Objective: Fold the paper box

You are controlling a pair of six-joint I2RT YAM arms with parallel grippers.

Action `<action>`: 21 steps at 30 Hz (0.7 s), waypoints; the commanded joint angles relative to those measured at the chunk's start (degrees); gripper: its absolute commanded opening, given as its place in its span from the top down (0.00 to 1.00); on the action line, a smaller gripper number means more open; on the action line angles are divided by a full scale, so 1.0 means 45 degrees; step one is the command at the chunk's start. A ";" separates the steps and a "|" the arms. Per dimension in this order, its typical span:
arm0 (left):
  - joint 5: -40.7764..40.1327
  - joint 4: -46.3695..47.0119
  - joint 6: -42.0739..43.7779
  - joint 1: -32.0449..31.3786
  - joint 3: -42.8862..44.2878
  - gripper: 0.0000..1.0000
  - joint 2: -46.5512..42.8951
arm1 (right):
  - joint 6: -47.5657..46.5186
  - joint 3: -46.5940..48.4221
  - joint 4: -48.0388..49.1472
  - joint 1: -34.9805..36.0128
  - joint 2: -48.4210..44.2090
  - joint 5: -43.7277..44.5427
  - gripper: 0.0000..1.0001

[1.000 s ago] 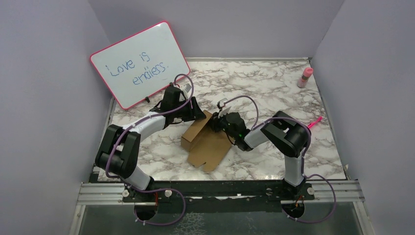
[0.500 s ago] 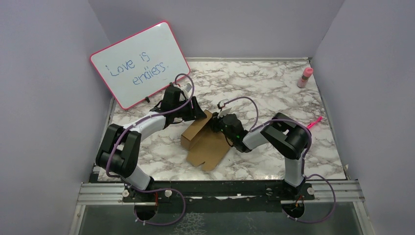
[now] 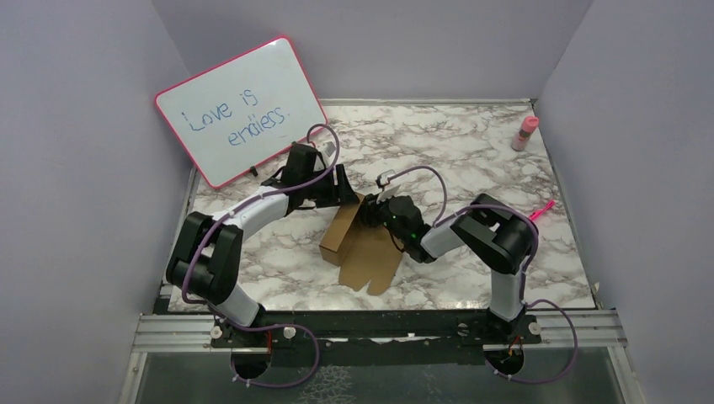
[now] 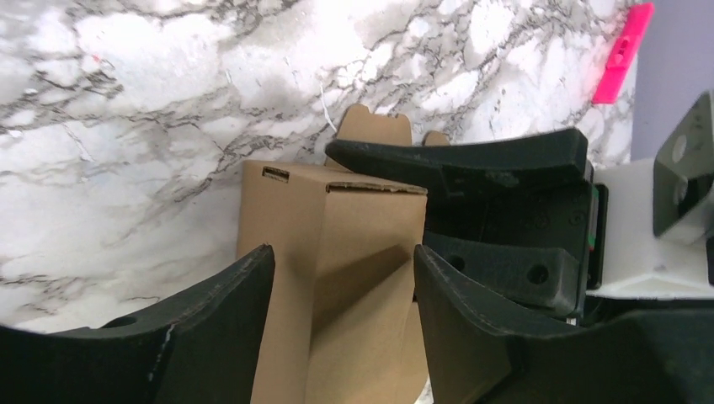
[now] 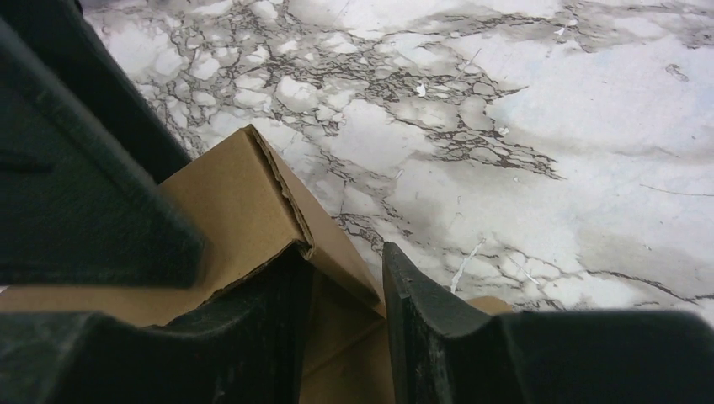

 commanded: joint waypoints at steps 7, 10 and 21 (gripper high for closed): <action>-0.3970 -0.2846 0.1566 -0.0461 0.1738 0.34 -0.1103 | -0.0360 -0.1312 -0.0632 0.0018 -0.2345 0.1607 0.36; -0.5454 -0.3628 0.1968 -0.1205 0.2120 0.34 -0.1488 | 0.0219 -0.1409 -0.2421 0.0018 -0.3103 0.2964 0.25; -1.0832 -0.6258 0.2448 -0.4457 0.3569 0.31 -0.1496 | 0.0446 -0.2826 -0.4470 -0.0001 -0.6329 0.6429 0.07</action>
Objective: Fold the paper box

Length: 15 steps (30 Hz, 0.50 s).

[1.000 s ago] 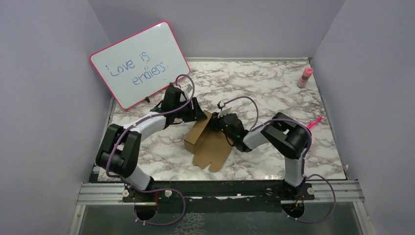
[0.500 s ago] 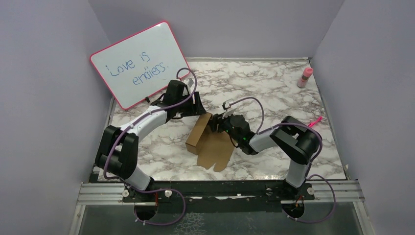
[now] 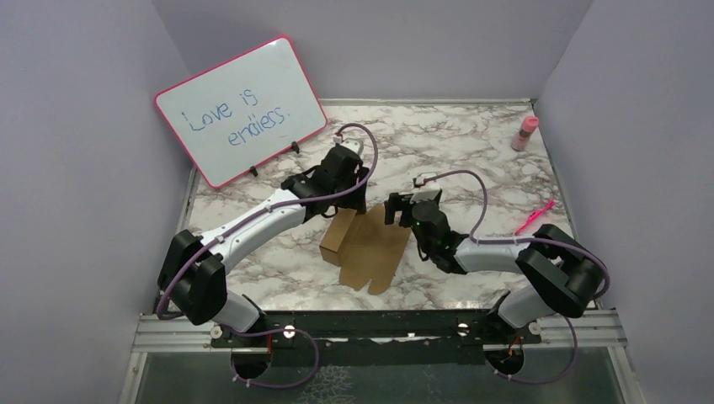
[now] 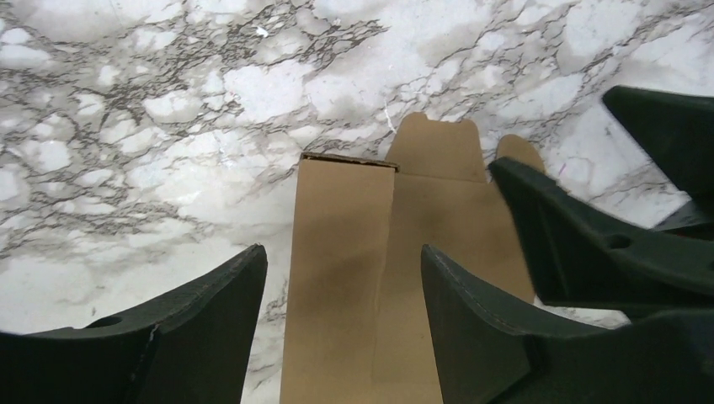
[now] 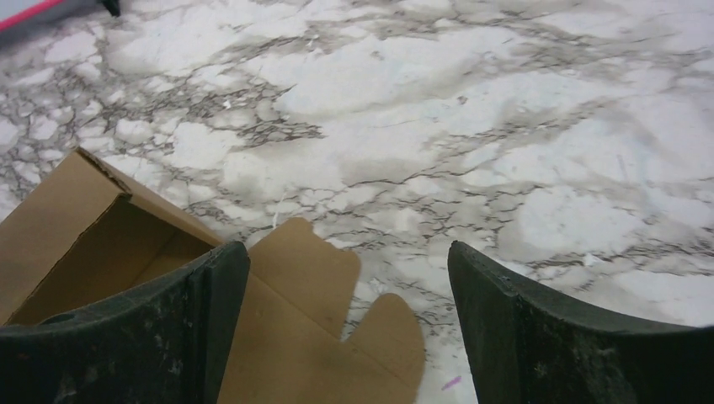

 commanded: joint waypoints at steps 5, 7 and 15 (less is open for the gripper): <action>-0.4860 -0.2890 0.0158 -0.2285 0.1476 0.31 0.0811 | -0.0417 -0.0916 0.0320 -0.0039 -0.1762 0.2317 0.06; -0.5368 -0.3203 0.0153 -0.2797 0.1768 0.32 0.1289 | -0.0449 -0.1104 0.0577 -0.0069 -0.1895 0.2385 0.06; -0.8164 -0.4748 0.0132 -0.4173 0.3063 0.39 0.3693 | -0.0559 -0.1285 0.0772 -0.0138 -0.2122 0.2524 0.06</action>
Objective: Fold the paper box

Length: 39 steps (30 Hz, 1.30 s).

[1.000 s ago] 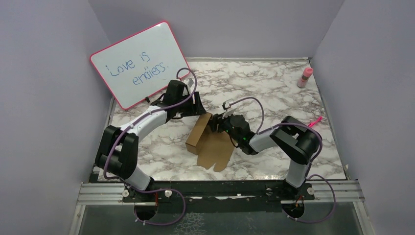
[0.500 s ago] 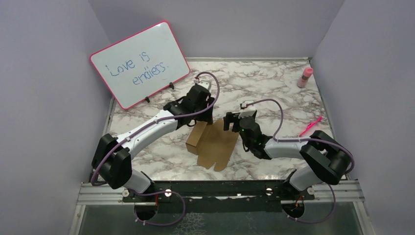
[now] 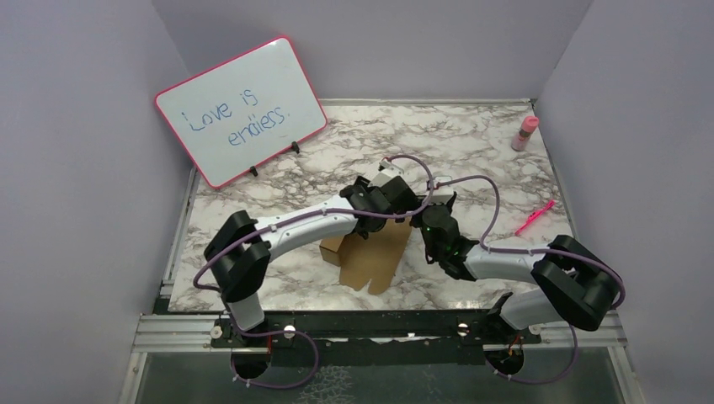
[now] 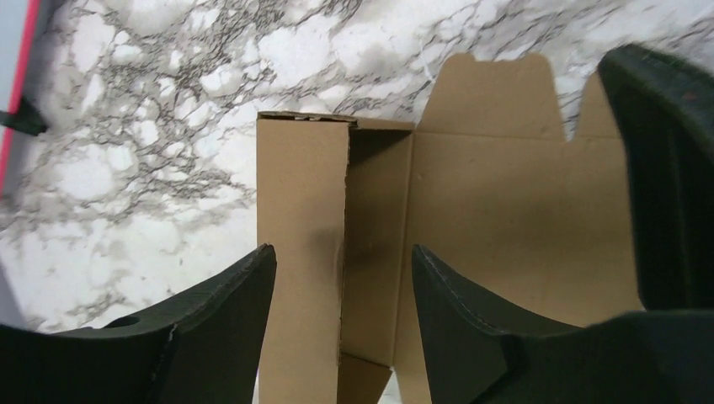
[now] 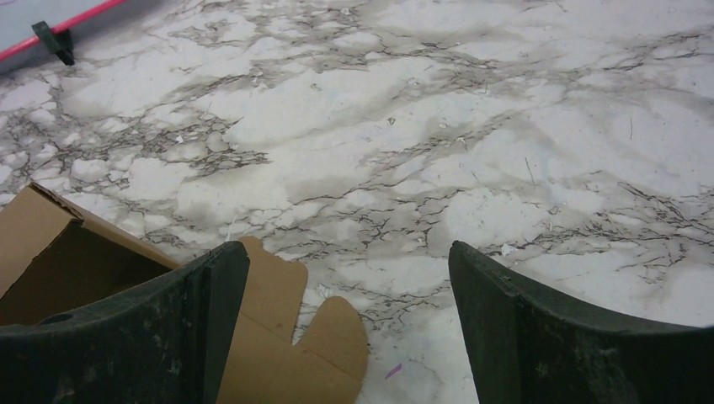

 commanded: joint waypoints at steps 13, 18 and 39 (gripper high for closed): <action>-0.4944 -0.2736 -0.0545 -0.0689 0.1068 0.61 0.2273 | -0.0227 -0.0870 0.1556 -0.0172 -0.1072 0.0960 0.08; -0.5158 -0.2730 -0.0720 -0.0586 0.0725 0.74 0.2108 | -0.0410 -0.1346 0.2148 -0.0172 -0.1748 0.0941 0.09; -0.2426 0.0300 -0.1829 0.1910 -0.3464 0.99 -0.2245 | -0.0553 -0.1561 0.2085 -0.0207 -0.2645 0.0830 0.11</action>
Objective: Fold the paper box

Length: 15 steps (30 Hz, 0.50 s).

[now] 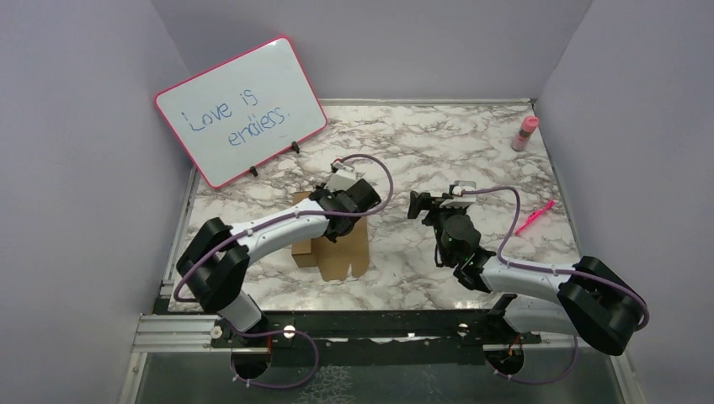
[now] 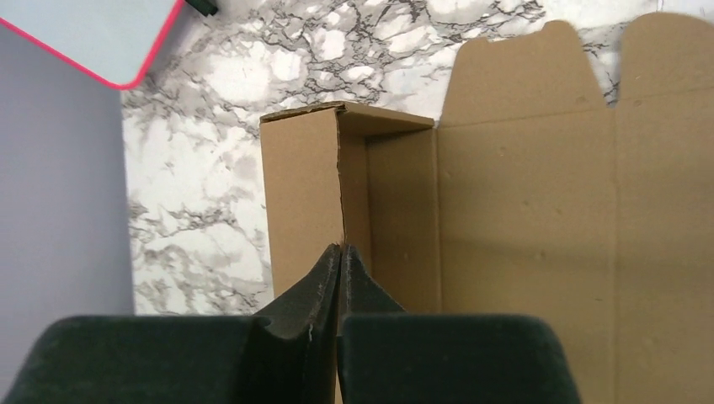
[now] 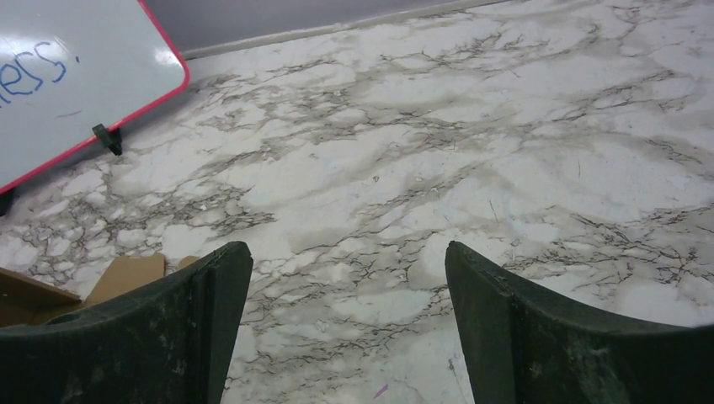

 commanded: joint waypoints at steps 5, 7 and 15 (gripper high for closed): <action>0.2899 0.2745 -0.0573 0.1947 -0.2653 1.00 -0.3540 | -0.0042 -0.0100 0.0390 -0.0066 -0.0199 0.0097 0.11; 0.3509 0.3249 -0.0671 0.2483 -0.3255 1.00 -0.4253 | -0.0021 -0.0084 0.0415 -0.0066 -0.0186 0.0046 0.11; 0.4229 0.2819 -0.0279 0.3283 -0.3037 0.59 -0.5052 | 0.0058 -0.0007 0.0339 -0.0085 -0.0089 -0.0176 0.11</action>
